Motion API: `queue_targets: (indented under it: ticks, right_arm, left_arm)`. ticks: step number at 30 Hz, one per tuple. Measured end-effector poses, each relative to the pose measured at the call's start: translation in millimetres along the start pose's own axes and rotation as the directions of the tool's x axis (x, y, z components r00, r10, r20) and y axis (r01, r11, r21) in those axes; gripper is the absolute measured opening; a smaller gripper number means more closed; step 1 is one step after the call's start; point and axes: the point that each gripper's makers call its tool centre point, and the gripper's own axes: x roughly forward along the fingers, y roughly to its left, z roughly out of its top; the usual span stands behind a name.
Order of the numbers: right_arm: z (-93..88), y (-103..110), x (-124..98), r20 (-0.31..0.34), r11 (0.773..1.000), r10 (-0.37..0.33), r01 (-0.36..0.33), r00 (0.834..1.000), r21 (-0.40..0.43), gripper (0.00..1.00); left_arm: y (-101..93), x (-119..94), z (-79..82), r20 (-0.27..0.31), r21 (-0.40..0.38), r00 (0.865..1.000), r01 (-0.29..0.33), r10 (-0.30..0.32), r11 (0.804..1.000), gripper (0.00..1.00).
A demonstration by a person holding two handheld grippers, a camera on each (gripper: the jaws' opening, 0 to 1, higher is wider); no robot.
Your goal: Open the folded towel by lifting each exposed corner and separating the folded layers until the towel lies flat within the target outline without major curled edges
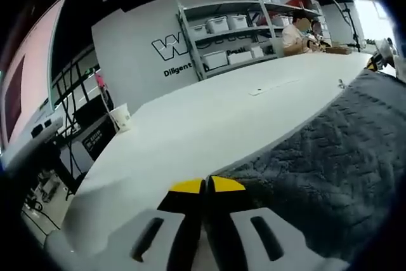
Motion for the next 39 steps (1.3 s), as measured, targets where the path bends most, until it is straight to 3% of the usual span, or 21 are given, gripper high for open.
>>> queue_targets:
  ticks: [3,4,6,7,9,11,12,15,19,23,26,29,31,34,35,38,39]
  right_arm:
    - [2.5,-1,0,0.008,0.997,0.027,-0.028,1.0,0.068,0.08]
    - [6.6,-3,0,0.041,0.995,0.027,-0.031,0.999,0.098,0.11]
    - [1.9,-12,-1,0.052,0.968,0.041,-0.052,0.998,0.244,0.18]
    - [1.0,-14,-3,0.059,0.954,0.042,-0.057,0.997,0.296,0.21]
    - [-2.8,-15,-8,0.044,0.941,0.048,-0.06,0.998,0.333,0.29]
    - [-6.4,-19,-10,0.036,0.932,0.048,-0.058,0.998,0.357,0.34]
    - [-9.4,-24,-9,0.035,0.928,0.05,-0.059,0.998,0.367,0.36]
    - [-10.5,-21,-21,0.06,0.884,0.057,-0.079,0.997,0.462,0.39]
    - [-7.6,-22,-32,0.072,0.873,0.055,-0.083,0.996,0.481,0.4]
    - [8.1,-21,-44,0.115,0.875,0.058,-0.106,0.992,0.472,0.39]
    - [20.5,-18,-51,0.146,0.873,0.073,-0.135,0.986,0.47,0.4]
    - [43.8,-14,-62,0.202,0.874,0.096,-0.18,0.975,0.452,0.39]
    - [60.5,-8,-70,0.241,0.87,0.114,-0.214,0.964,0.443,0.38]
    - [72.7,-6,-73,0.275,0.868,0.125,-0.24,0.953,0.436,0.36]
    - [92.6,2,-78,0.328,0.859,0.157,-0.293,0.931,0.42,0.35]
    - [99.6,6,-80,0.344,0.857,0.169,-0.311,0.924,0.412,0.34]
    - [105.5,9,-81,0.355,0.855,0.18,-0.324,0.918,0.406,0.34]
  left_arm:
    - [0.1,0,0.6,-0.008,-0.021,1.0,-0.005,0.004,1.0,0.03]
    - [1.8,0,1.0,-0.005,-0.046,1.0,0.003,-0.003,0.999,0.04]
    - [3.8,2,3.1,0.009,-0.086,1.0,0.015,-0.015,0.996,0.09]
    - [6.9,2,5.6,0.027,-0.172,1.0,0.011,-0.006,0.985,0.12]
    - [10.0,2,4.8,0.029,-0.243,0.999,0.02,-0.013,0.97,0.21]
    - [12.8,1,3.8,0.037,-0.351,0.999,0.034,-0.023,0.936,0.27]
    - [13.7,-1,3.6,0.037,-0.379,0.999,0.04,-0.028,0.925,0.28]
    - [14.4,-6,8.3,0.055,-0.4,0.998,0.053,-0.034,0.915,0.28]
    - [9.5,-15,20.2,0.098,-0.474,0.994,0.091,-0.049,0.876,0.36]
    - [-15.0,-33,28.9,0.104,-0.498,0.988,0.15,-0.113,0.854,0.51]
    - [-43.2,-55,40.2,0.135,-0.54,0.974,0.228,-0.184,0.81,0.6]
    - [-63.8,-81,52.6,0.166,-0.492,0.963,0.267,-0.211,0.829,0.62]
    - [-75.3,-97,57.9,0.178,-0.482,0.958,0.284,-0.224,0.829,0.62]
    - [-99.7,-122,62.5,0.188,-0.435,0.945,0.323,-0.266,0.841,0.62]
    - [-108.5,-131,63.5,0.188,-0.415,0.94,0.339,-0.285,0.845,0.62]
    - [-125.5,-148,62.5,0.182,-0.401,0.938,0.343,-0.294,0.849,0.62]
    - [-164.9,-176,65.6,0.206,-0.333,0.904,0.424,-0.373,0.842,0.62]
